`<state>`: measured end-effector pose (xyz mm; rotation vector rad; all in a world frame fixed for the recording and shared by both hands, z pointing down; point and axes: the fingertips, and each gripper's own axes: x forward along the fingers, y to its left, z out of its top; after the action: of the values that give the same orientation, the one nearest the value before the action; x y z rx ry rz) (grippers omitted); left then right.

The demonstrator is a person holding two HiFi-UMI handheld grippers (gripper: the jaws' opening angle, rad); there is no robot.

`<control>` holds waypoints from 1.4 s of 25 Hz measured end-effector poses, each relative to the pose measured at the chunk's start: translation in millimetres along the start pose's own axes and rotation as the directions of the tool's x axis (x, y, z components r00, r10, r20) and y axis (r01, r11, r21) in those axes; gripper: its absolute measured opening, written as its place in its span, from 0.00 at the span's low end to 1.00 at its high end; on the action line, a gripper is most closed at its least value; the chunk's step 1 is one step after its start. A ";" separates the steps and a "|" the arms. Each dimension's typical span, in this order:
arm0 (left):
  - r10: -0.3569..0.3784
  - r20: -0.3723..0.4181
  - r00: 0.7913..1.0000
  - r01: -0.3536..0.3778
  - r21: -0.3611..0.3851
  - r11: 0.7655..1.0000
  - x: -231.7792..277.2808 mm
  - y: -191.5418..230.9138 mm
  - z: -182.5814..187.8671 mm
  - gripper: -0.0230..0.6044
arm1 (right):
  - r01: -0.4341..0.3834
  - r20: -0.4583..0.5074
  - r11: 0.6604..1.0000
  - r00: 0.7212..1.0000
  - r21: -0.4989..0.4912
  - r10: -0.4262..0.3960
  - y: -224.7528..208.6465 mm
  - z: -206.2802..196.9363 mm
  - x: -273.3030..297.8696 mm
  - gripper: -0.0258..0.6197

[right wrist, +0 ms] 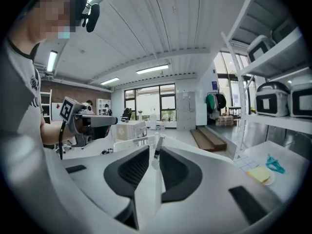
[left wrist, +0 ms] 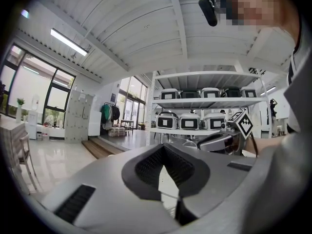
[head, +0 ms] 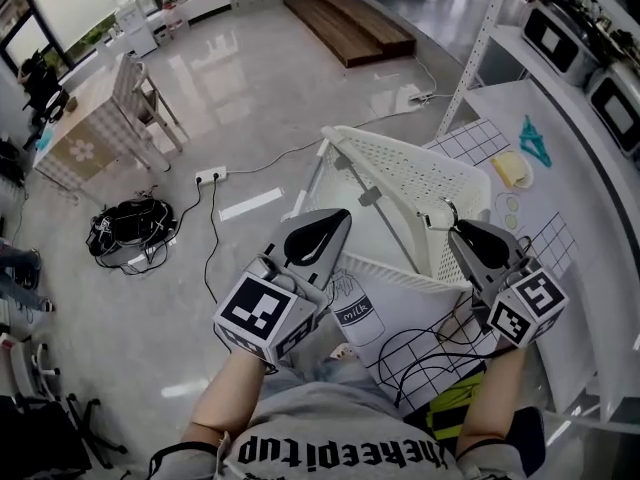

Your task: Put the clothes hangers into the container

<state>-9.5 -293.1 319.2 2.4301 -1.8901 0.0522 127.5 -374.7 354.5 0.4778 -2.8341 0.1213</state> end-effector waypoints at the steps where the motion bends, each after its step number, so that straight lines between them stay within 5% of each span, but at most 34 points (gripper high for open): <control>1: -0.007 0.005 1.000 0.007 -0.001 1.000 -0.8 0.1 0.9 0.05 | 0.018 0.016 1.000 1.000 0.005 -0.018 -0.5 4.1 -3.2 0.15; 5: -0.047 0.020 0.999 0.047 -0.004 0.999 -2.4 -0.3 4.3 0.05 | 0.075 0.089 0.996 0.993 0.041 -0.078 5.7 19.5 -11.5 0.06; 15: -0.187 -0.016 0.982 0.187 -0.002 0.982 -14.4 -4.1 5.2 0.05 | 0.188 0.152 0.981 0.969 0.050 -0.194 58.3 39.1 -10.3 0.06; 20: -0.260 0.039 0.965 0.260 0.007 0.966 -25.3 -4.6 12.2 0.05 | 0.227 0.177 0.971 0.955 0.080 -0.238 87.6 46.4 -6.3 0.06; 35: -0.436 0.012 0.900 0.436 0.017 0.900 -75.3 -21.9 19.1 0.05 | 0.343 0.239 0.927 0.898 0.150 -0.371 162.0 58.9 -16.9 0.05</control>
<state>-7.1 -216.2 294.6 2.8048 -1.3053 0.0244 74.6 -224.2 287.0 1.1063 -2.9410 0.1439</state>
